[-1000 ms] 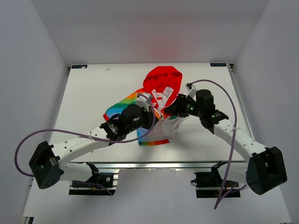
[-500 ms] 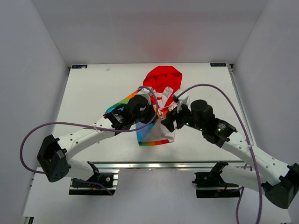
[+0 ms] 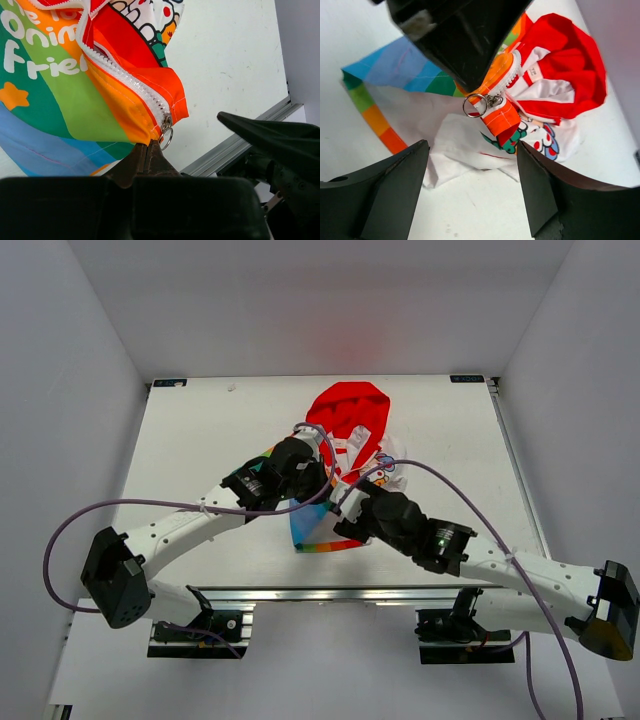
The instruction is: Zip up the jacket
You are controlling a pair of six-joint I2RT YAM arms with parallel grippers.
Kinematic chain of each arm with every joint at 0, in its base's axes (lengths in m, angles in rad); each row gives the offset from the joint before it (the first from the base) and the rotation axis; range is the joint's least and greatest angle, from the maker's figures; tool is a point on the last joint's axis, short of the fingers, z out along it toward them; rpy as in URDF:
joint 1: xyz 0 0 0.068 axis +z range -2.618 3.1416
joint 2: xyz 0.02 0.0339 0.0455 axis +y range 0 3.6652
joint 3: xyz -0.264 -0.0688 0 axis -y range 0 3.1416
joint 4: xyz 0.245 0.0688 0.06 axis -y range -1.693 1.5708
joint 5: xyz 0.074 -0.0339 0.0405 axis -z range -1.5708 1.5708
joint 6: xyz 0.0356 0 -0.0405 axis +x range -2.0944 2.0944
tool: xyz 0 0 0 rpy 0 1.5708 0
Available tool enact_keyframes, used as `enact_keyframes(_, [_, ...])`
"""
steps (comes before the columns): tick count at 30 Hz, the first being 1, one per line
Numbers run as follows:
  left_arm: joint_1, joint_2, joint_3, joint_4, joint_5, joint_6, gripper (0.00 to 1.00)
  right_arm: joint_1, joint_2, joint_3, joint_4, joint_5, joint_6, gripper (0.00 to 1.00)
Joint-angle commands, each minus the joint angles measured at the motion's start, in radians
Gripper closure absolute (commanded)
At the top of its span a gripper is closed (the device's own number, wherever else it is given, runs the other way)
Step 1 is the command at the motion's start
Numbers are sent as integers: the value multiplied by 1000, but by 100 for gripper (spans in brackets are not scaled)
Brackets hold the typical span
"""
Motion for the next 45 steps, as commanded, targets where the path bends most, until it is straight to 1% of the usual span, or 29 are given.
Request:
enact_keyframes(1, [12,-2,43,-14,56,-7,100,42,14,-33,159,132,-107,24])
enact_keyframes(6, [15,-3,40,-14,74,-10,100,67,34,-72,268,138,-167,27])
enact_keyframes(12, [21,-6,32,-7,100,-13,100,70,77,-92,345,130,-201,34])
enact_keyframes(14, [21,-8,28,4,109,-15,100,70,94,-87,348,134,-198,37])
enact_keyframes(19, [24,-16,25,3,113,-9,100,70,118,-81,337,141,-206,38])
enact_keyframes(22, [24,-25,22,6,116,-4,100,70,123,-87,353,138,-206,42])
enact_keyframes(24, [25,-29,17,12,119,-4,100,70,123,-89,362,138,-207,49])
enact_keyframes(25, [25,-31,14,13,126,-3,100,68,127,-87,365,146,-207,63])
enact_keyframes(28, [24,-32,9,20,132,-3,100,68,135,-90,376,157,-207,82])
enact_keyframes(29, [25,-34,9,21,133,-3,100,68,137,-92,379,161,-203,90])
enact_keyframes(30, [25,-32,8,21,131,-3,100,68,138,-89,379,163,-198,91])
enact_keyframes(32, [24,-31,9,17,120,-1,100,67,129,-84,368,155,-183,100])
enact_keyframes(37, [25,-28,-3,26,117,7,100,56,80,-75,334,57,-144,100])
enact_keyframes(40, [24,-22,-4,6,90,23,100,33,60,-61,285,-7,-106,100])
enact_keyframes(45, [24,-42,-26,-17,51,36,100,3,51,-49,216,-47,-80,100])
